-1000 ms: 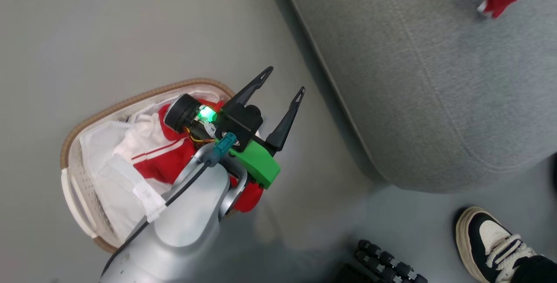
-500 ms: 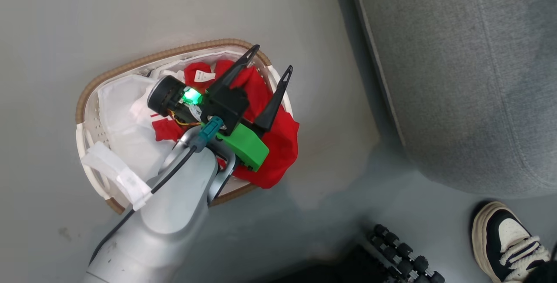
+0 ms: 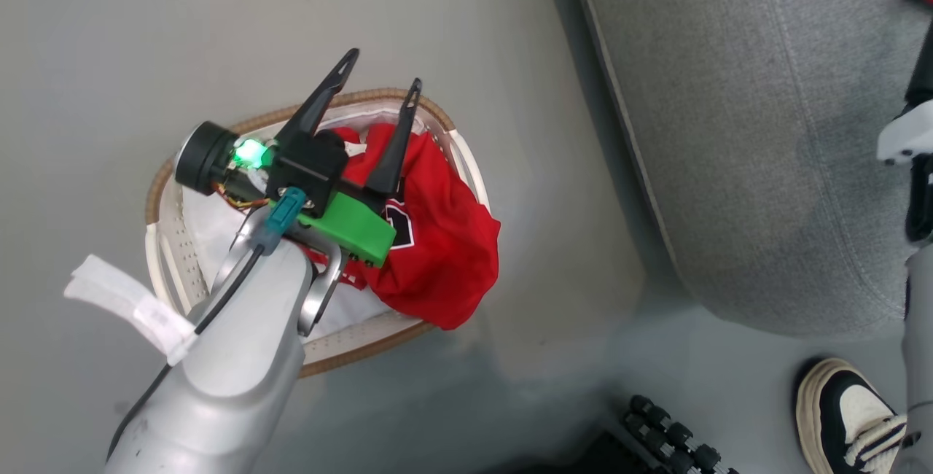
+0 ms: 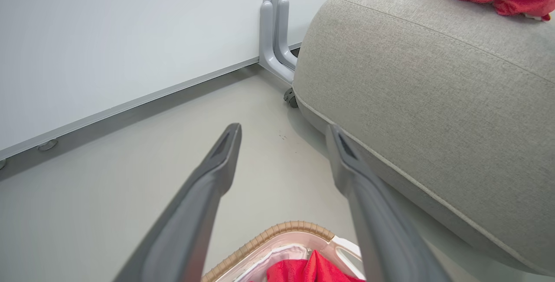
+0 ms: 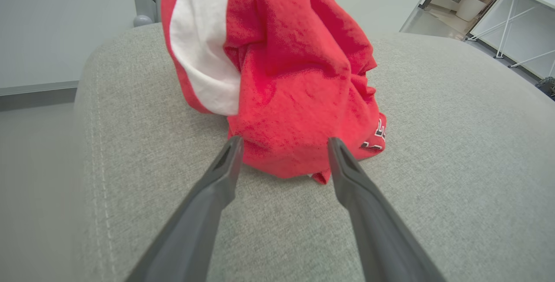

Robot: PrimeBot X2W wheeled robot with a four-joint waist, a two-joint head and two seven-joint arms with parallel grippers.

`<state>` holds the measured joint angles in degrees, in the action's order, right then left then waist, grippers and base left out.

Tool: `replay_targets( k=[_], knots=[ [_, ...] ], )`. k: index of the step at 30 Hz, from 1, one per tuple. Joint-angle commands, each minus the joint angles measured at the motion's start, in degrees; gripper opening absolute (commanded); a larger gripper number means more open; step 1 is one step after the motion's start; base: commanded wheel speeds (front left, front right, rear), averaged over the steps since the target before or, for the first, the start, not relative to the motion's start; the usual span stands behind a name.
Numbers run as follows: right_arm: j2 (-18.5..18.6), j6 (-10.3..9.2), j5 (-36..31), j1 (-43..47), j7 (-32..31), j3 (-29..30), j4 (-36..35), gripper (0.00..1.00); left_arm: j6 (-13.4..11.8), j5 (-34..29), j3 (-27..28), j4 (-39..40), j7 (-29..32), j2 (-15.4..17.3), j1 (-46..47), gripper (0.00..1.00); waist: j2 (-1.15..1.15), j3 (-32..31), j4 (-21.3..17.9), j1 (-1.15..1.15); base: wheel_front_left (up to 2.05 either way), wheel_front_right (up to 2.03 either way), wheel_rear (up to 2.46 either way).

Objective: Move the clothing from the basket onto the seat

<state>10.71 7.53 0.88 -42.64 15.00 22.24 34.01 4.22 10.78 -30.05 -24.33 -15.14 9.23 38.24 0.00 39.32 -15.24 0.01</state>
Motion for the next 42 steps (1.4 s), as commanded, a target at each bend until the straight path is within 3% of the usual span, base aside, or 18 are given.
replay_targets(
  k=[1, 12, 18, 27, 42],
  knots=[
    [-0.4, -0.08, 0.6, 1.8, 0.3, -0.7, -0.9, 1.0, -0.5, -0.3, 0.9, 0.6, 0.0, 0.4, -1.6, 1.0, 0.0, -2.7, 0.7, -0.01, 0.0, 0.0, 0.0],
    [-1.0, -0.08, 3.4, 8.9, 0.3, -12.8, -8.2, 1.0, -2.3, -1.5, 10.1, 2.9, 0.0, -1.9, -10.0, 1.0, 0.0, -12.6, 6.2, -0.01, 0.0, 0.0, 0.0],
    [-1.6, -0.08, 4.5, 10.4, 0.3, -17.7, -9.8, 1.0, -1.8, -2.0, 15.0, 3.6, 0.0, -3.3, -14.4, 1.0, 0.0, -16.8, 9.3, -0.01, 0.0, 0.0, 0.0],
    [-3.9, -0.08, 6.3, 13.6, 0.3, -21.1, -9.7, 1.0, -1.3, -3.6, 20.8, 4.6, 0.0, -4.7, -20.3, 1.0, 0.0, -21.2, 12.8, -0.01, 0.0, 0.0, 0.0],
    [-5.7, -0.08, 6.7, 21.8, 0.3, -26.6, -9.9, 1.0, -1.2, -6.5, 26.8, 8.5, 0.0, -5.9, -29.1, 1.0, 0.0, -28.4, 13.8, -0.01, 0.0, 0.0, 0.0]
  ],
)
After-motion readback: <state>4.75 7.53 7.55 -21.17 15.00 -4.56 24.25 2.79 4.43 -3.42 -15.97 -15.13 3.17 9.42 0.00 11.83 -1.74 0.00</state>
